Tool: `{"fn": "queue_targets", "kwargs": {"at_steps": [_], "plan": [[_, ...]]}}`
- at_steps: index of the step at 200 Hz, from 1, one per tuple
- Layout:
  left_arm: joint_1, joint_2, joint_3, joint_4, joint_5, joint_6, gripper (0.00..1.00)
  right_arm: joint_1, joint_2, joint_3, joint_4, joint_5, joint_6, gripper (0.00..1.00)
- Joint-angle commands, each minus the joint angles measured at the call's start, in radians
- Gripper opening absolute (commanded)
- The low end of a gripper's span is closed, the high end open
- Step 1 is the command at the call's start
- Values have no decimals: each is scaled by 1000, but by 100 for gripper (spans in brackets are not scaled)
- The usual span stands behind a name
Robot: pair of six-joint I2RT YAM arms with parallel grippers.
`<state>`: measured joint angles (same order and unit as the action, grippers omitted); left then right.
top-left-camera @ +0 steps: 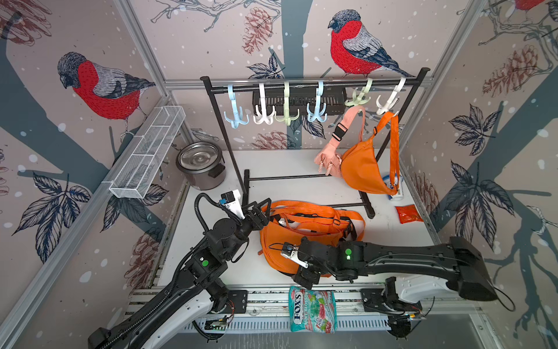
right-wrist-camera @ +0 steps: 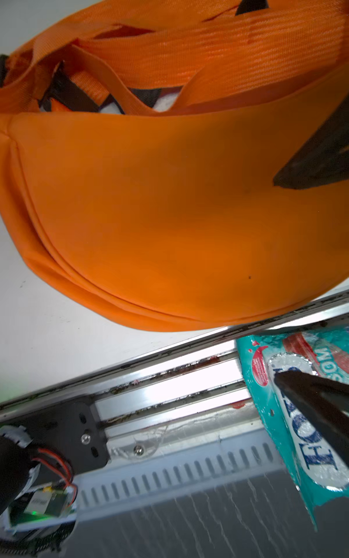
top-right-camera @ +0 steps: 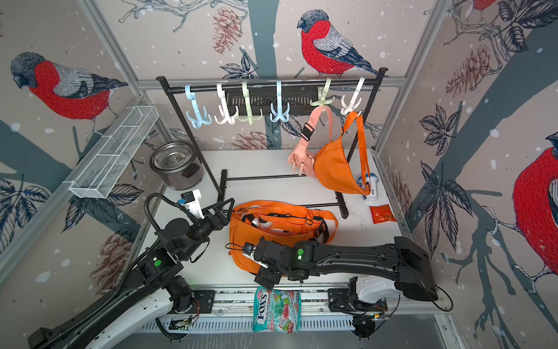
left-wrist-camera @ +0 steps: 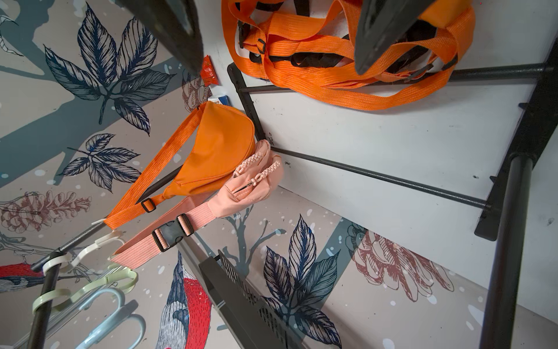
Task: Hang the bag on a hook
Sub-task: Pick up the bag from the bag.
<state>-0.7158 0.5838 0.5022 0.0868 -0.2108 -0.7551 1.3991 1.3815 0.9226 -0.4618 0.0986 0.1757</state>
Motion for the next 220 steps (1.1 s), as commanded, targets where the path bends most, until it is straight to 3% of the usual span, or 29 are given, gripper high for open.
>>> {"fn": "queue_targets", "kwargs": {"at_steps": [1,30,54,83,102,128,138,179,220], "plan": [[3,-10,15,4,-11,28,77,27,66,32,12,97,24,94],[2,-30,9,2,-12,38,78,45,131,61,7,176,24,93],[2,-48,0,3,-20,43,77,56,157,74,-5,173,22,91],[3,-63,-1,0,-25,51,77,64,178,81,-5,168,27,81],[2,-71,5,1,-19,56,77,66,178,84,3,165,34,57],[2,-86,14,4,-9,67,77,65,145,67,31,156,25,14],[3,-92,19,8,-5,73,77,63,125,60,43,149,19,6],[2,-104,37,27,53,78,77,23,-17,23,95,177,33,2],[2,-61,91,32,141,78,79,-88,-277,-61,201,232,77,2]]}}
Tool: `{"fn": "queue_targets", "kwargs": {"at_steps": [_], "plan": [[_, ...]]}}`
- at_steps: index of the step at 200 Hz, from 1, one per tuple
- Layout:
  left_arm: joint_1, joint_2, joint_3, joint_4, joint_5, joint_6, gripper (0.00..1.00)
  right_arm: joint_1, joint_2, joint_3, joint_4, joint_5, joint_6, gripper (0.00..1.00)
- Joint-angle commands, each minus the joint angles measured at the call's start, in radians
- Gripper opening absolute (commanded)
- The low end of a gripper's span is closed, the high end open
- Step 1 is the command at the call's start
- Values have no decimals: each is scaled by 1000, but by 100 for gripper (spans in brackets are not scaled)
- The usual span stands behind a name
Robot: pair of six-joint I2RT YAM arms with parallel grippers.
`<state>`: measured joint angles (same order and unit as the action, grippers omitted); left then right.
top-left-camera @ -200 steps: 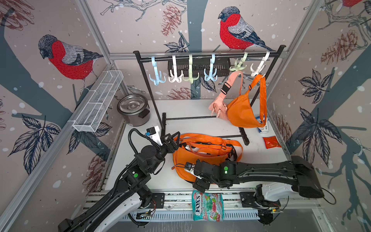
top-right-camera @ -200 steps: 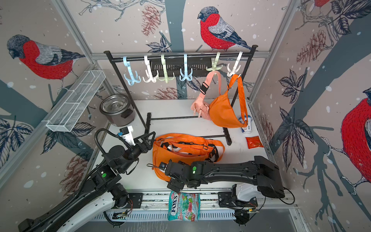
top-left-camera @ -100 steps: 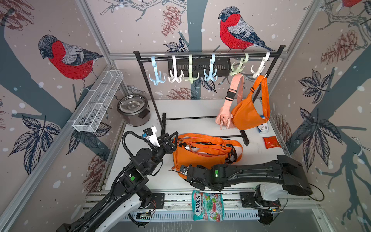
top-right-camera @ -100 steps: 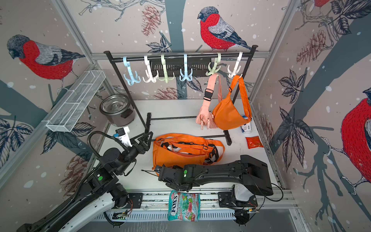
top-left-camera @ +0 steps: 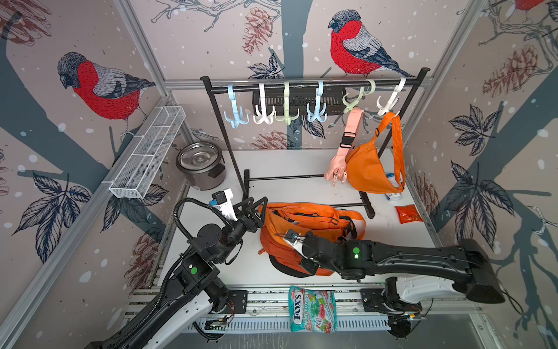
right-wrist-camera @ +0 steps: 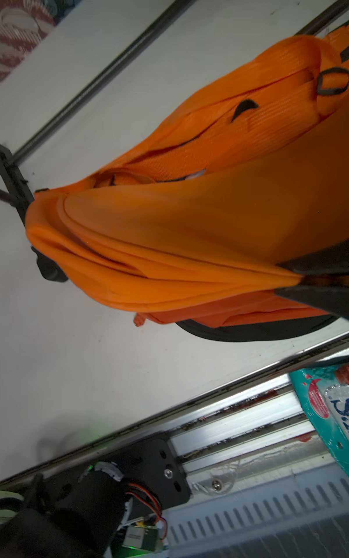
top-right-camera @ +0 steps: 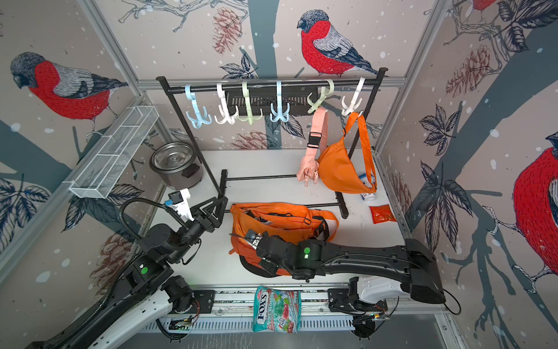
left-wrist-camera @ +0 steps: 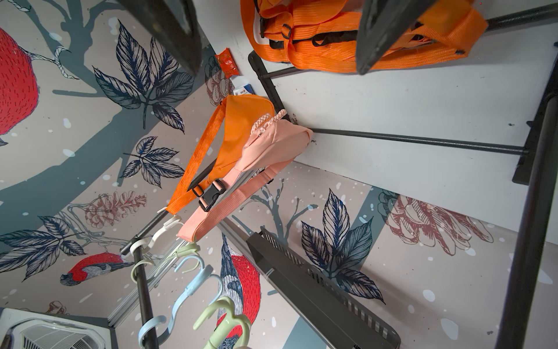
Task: Hang the bag on a hook
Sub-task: Pick up the bag from the bag.
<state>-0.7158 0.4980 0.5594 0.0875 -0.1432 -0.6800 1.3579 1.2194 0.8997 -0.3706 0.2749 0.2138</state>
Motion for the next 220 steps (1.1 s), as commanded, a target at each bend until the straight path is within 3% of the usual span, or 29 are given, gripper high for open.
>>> {"fn": "queue_targets", "kwargs": {"at_steps": [1,34,62,105,138,196,208,220], "plan": [[2,27,36,32,75,2,79,-47,-115,-38,110,56,39,2],[2,130,53,129,250,-37,81,-102,-290,-106,218,135,27,2],[-22,262,58,242,368,-74,81,-143,-353,-106,234,182,24,2],[-166,428,155,273,340,-25,81,-154,-359,-99,226,224,18,2],[-178,526,211,303,393,-29,81,-145,-354,-101,238,221,17,2],[-194,644,291,252,387,3,80,-70,-325,-92,288,262,-2,2],[-197,661,306,237,383,10,77,-48,-301,-82,286,287,-17,2],[-197,676,326,210,379,26,64,-29,-276,-67,276,305,-32,3]]}}
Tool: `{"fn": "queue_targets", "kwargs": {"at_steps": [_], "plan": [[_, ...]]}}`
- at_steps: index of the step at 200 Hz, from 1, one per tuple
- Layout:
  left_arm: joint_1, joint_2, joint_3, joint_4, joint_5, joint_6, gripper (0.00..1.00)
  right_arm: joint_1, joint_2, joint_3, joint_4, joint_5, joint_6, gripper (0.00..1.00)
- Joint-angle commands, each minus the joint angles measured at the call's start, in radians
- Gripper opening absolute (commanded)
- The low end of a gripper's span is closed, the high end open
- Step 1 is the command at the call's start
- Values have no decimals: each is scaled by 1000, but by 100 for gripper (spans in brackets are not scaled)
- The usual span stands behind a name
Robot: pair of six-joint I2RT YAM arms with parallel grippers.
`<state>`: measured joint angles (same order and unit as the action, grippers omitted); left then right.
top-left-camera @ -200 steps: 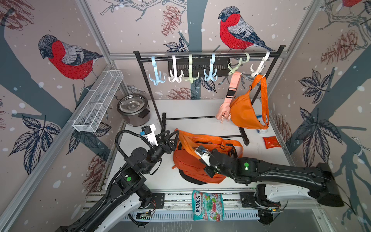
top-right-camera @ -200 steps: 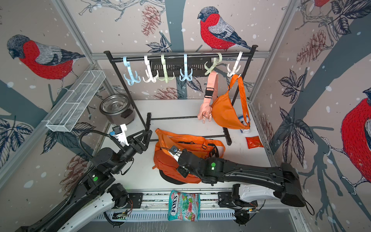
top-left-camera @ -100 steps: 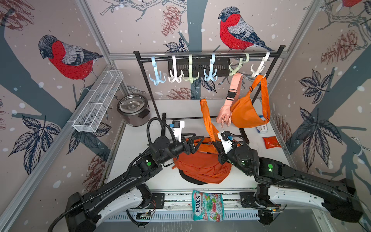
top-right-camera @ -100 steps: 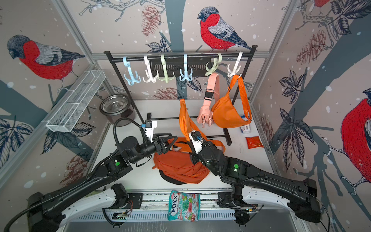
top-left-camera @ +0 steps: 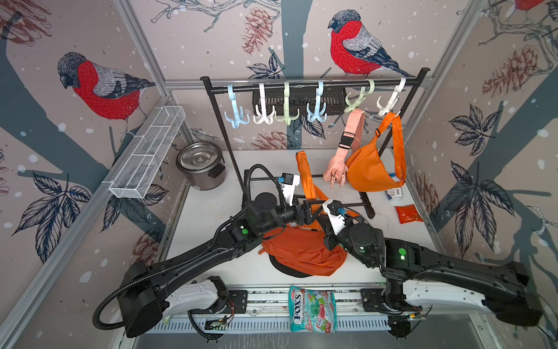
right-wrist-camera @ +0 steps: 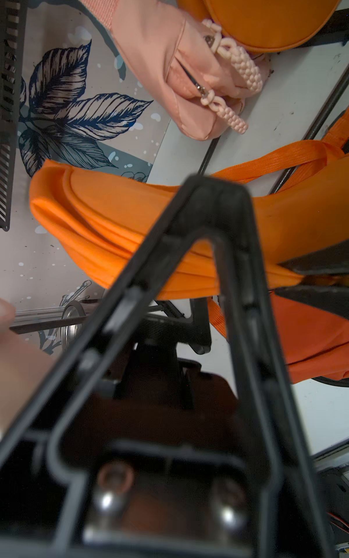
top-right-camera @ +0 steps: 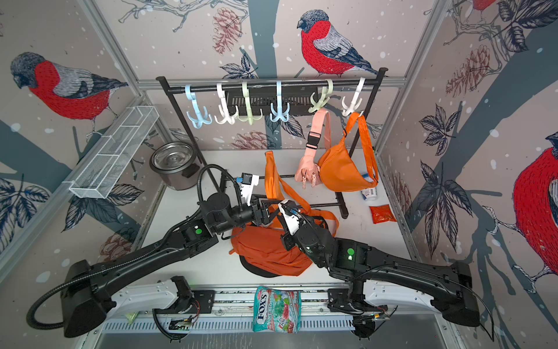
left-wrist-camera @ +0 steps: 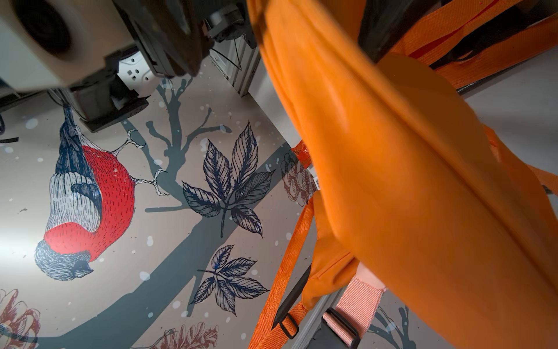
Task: Hang the bag on a hook
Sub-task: Pick up the bag from the bag.
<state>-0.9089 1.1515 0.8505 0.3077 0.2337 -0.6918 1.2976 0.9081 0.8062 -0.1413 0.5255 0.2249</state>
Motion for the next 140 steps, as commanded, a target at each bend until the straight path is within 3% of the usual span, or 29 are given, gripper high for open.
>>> {"fn": "queue_targets", "kwargs": {"at_steps": [1,22,46,58,65,84,94,118,140], "plan": [[-4,24,37,-12,1,40,62,33,38,28,46,56,-44,3],[-4,33,70,-91,-40,69,29,39,56,47,23,66,-44,3],[-4,14,81,-162,-96,112,9,39,26,37,31,38,-67,5],[-4,-8,70,-175,-123,150,0,39,-8,24,41,-6,-86,11],[-4,-24,60,-176,-134,180,0,37,-28,15,48,-25,-93,17],[-2,-76,45,-206,-150,246,0,34,-112,-19,77,-77,-104,46],[3,-101,50,-244,-149,283,0,26,-163,-40,95,-86,-110,56],[13,-158,73,-355,-135,375,0,-33,-286,-88,124,-44,-87,68],[26,-215,82,-432,-85,449,0,-143,-342,-98,80,-12,-42,74]]}}
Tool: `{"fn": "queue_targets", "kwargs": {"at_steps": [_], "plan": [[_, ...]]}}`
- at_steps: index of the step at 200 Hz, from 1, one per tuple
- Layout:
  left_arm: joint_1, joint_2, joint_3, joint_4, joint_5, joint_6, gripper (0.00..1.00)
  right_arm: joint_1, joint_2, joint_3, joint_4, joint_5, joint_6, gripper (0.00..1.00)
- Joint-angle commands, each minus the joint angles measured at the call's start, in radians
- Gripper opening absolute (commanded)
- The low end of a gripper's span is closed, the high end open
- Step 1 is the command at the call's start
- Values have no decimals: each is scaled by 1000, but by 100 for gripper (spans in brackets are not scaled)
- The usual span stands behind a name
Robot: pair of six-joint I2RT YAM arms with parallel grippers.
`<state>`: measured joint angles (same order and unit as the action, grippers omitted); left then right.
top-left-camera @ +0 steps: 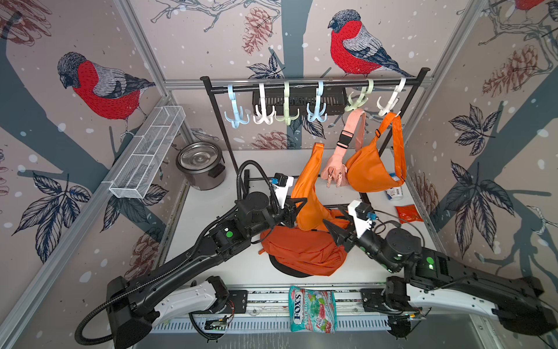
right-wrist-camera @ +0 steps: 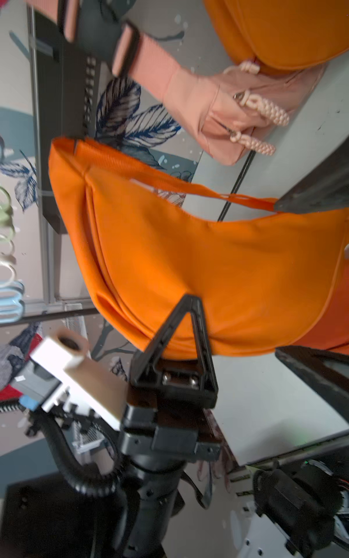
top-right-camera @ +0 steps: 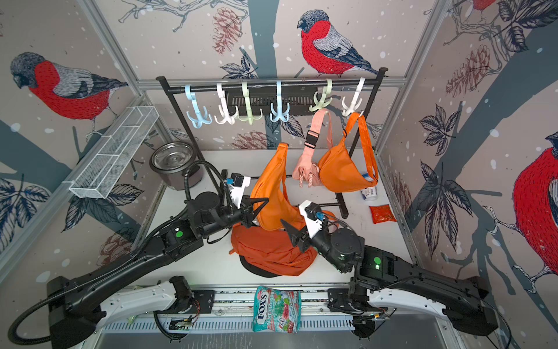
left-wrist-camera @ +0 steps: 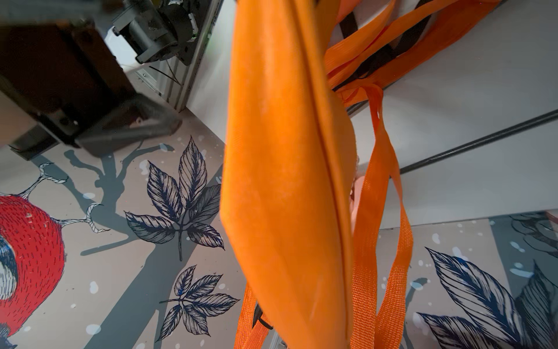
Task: Hang the bag on a hook
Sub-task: Pick up the bag from the bag, then hang the bag on the hook.
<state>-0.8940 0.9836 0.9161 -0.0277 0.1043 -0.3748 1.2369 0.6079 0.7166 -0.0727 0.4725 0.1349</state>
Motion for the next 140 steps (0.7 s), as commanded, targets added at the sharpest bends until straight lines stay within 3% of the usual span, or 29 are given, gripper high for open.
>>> {"fn": "queue_targets", "kwargs": {"at_steps": [1,38,72,140], "plan": [[11,-51,17,-99,47,135,0,-88,-43,-8,7,41,50,74],[26,-139,61,-206,154,224,0,-281,-56,-17,-17,-115,81,86],[30,-170,143,-294,209,260,0,-411,-11,-20,19,-298,86,91],[30,-186,189,-317,308,257,0,-459,151,6,114,-509,13,94]]}}
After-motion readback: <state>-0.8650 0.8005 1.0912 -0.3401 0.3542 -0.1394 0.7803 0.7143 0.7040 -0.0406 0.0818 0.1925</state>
